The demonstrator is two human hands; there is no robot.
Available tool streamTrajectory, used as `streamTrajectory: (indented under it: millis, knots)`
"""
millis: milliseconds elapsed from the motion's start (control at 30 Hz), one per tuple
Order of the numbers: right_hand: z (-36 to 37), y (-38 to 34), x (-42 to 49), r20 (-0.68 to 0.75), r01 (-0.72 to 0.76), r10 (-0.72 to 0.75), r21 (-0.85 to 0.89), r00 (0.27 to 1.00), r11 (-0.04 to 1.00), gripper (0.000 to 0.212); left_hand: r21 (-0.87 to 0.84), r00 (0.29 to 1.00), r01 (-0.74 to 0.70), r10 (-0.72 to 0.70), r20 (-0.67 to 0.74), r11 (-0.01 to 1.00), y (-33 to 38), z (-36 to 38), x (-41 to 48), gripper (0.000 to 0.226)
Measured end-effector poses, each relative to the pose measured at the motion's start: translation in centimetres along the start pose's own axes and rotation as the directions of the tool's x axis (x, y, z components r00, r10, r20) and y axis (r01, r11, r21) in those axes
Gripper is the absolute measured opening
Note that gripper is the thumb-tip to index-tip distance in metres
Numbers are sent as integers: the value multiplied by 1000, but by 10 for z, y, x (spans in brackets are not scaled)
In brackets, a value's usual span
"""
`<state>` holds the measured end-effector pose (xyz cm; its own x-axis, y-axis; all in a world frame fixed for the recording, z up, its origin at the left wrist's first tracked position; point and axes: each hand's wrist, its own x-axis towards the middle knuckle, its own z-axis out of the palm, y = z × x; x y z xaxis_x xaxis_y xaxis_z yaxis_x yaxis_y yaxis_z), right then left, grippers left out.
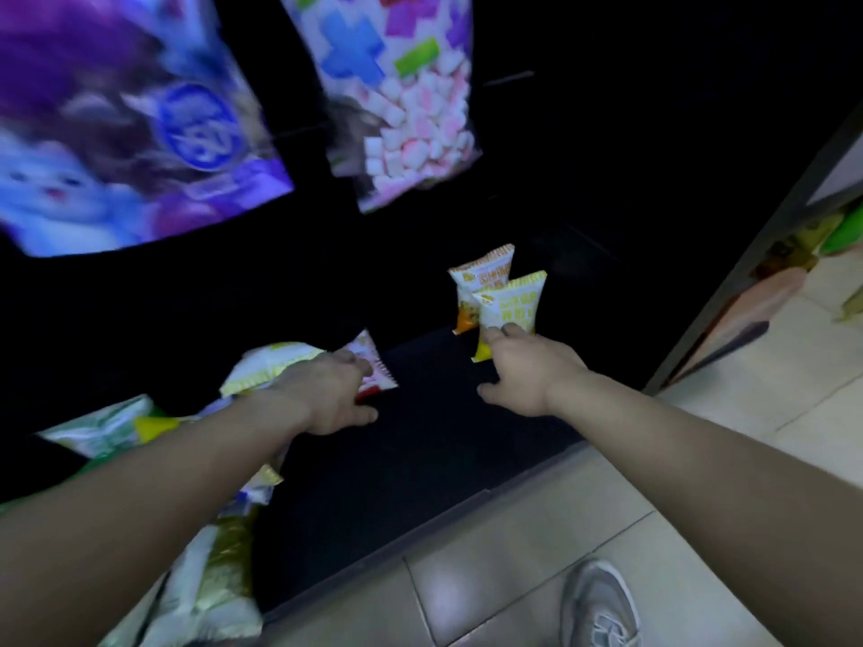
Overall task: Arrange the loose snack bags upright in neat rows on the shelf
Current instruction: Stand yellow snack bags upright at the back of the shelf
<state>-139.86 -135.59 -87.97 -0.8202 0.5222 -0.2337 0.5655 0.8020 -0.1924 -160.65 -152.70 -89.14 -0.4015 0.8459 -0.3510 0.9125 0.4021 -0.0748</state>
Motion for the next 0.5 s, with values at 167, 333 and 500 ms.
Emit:
streamTrajectory:
  millis: [167,333,500]
  knots:
    - [1,-72,5,15,107,-106,-100,994,989,73,-97,980,133,-145,-135,986,-61,24,-76,59]
    - [31,-139,25,66,260,-253,-171,965,950,67,-108,957,161,-182,-227,981,-101,39,-105,57]
    - [53,-187,72,-16,362,-373,-204,928,909,70,-184,940,195,-237,-245,963,-128,55,-113,58]
